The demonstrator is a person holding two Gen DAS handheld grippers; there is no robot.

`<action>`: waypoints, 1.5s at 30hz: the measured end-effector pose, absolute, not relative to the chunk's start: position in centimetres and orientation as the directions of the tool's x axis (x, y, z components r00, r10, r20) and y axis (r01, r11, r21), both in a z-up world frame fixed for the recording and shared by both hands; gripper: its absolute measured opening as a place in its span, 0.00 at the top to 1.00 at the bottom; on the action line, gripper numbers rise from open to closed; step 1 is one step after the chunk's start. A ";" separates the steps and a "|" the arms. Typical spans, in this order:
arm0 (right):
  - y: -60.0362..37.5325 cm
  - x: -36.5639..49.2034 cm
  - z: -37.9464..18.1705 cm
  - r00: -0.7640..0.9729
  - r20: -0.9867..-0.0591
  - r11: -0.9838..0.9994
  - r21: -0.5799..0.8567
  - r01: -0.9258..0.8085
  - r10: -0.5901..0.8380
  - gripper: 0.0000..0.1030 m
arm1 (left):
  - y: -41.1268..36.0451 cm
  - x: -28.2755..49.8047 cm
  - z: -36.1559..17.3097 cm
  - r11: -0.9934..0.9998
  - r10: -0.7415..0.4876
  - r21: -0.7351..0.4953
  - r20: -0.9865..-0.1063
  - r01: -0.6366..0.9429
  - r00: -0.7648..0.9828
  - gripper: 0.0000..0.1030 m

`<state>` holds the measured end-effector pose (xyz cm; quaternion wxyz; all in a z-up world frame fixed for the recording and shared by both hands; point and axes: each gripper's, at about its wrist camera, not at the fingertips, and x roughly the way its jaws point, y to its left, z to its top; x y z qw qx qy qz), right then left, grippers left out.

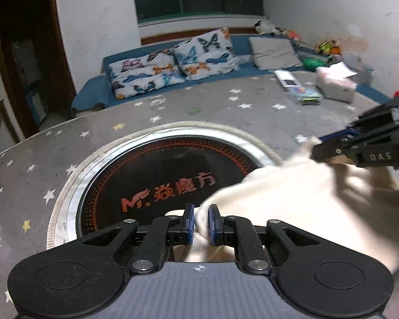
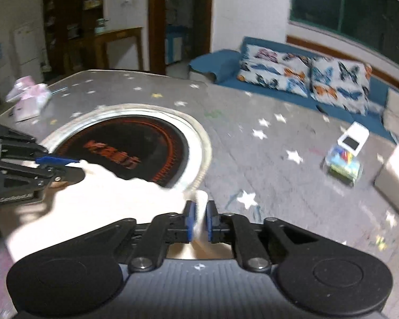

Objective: Fold clothes
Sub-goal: 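Lift the sweatshirt with both grippers and fold it toward the collar, then lower the folded sweatshirt onto the table and open both grippers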

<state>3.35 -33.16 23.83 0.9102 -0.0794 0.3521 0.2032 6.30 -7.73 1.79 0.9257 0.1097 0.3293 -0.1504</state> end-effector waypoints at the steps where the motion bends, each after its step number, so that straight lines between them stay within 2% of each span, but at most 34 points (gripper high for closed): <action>1: -33.5 3.5 23.5 0.672 -0.675 0.914 0.006 -0.407 0.304 0.89 | -7.7 6.5 1.6 0.934 -0.199 0.101 -0.648 0.342 0.735 0.84; 3: -34.5 3.4 23.6 0.685 -0.668 0.928 0.025 -0.372 0.292 0.87 | -7.5 6.5 1.6 0.939 -0.193 0.094 -0.651 0.330 0.734 0.80; 7: -36.1 1.1 25.7 0.704 -0.639 0.926 0.035 -0.375 0.310 0.86 | -7.6 6.1 2.7 0.943 -0.197 0.087 -0.633 0.322 0.748 0.80; 12: -36.4 -1.6 26.7 0.683 -0.641 0.912 0.069 -0.404 0.351 0.85 | -8.9 4.6 4.6 0.923 -0.315 -0.018 -0.610 0.385 0.727 0.80; 15: -36.0 -1.8 25.8 0.668 -0.653 0.910 0.084 -0.406 0.358 0.85 | -10.7 4.4 4.5 0.899 -0.363 -0.034 -0.615 0.436 0.700 0.80; 18: -36.2 -1.1 24.4 0.659 -0.671 0.922 0.099 -0.374 0.339 0.85 | -12.3 5.2 3.5 0.891 -0.370 -0.038 -0.638 0.453 0.675 0.80; 21: -37.4 -0.2 23.4 0.666 -0.671 0.935 0.128 -0.331 0.327 0.91 | -12.8 6.3 2.3 0.903 -0.341 -0.035 -0.665 0.428 0.665 0.80; 23: -38.0 0.1 23.6 0.672 -0.667 0.941 0.145 -0.307 0.322 0.92 | -12.4 6.9 1.9 0.912 -0.334 -0.058 -0.678 0.405 0.655 0.80; 26: -37.8 -0.1 24.2 0.681 -0.660 0.941 0.135 -0.309 0.318 0.91 | -12.0 6.9 2.5 0.912 -0.353 -0.086 -0.663 0.401 0.660 0.80; 31: -35.8 0.2 24.5 0.678 -0.642 0.924 0.140 -0.356 0.359 0.87 | -13.0 7.4 2.6 0.909 -0.363 -0.095 -0.658 0.406 0.660 0.79; 38: -34.5 1.6 23.7 0.681 -0.662 0.937 0.098 -0.337 0.314 0.79 | -13.3 7.8 2.0 0.913 -0.354 -0.095 -0.666 0.396 0.657 0.78; 41: -34.5 0.7 24.4 0.686 -0.657 0.933 0.078 -0.350 0.312 0.76 | -13.2 7.5 2.2 0.913 -0.357 -0.096 -0.660 0.397 0.661 0.71; 43: -34.4 0.0 24.7 0.683 -0.655 0.927 0.076 -0.366 0.323 0.71 | -13.2 7.1 2.3 0.913 -0.355 -0.090 -0.656 0.397 0.666 0.65; 45: -34.2 -0.9 24.9 0.679 -0.656 0.921 0.066 -0.384 0.330 0.70 | -13.2 6.8 2.5 0.913 -0.357 -0.092 -0.652 0.398 0.669 0.62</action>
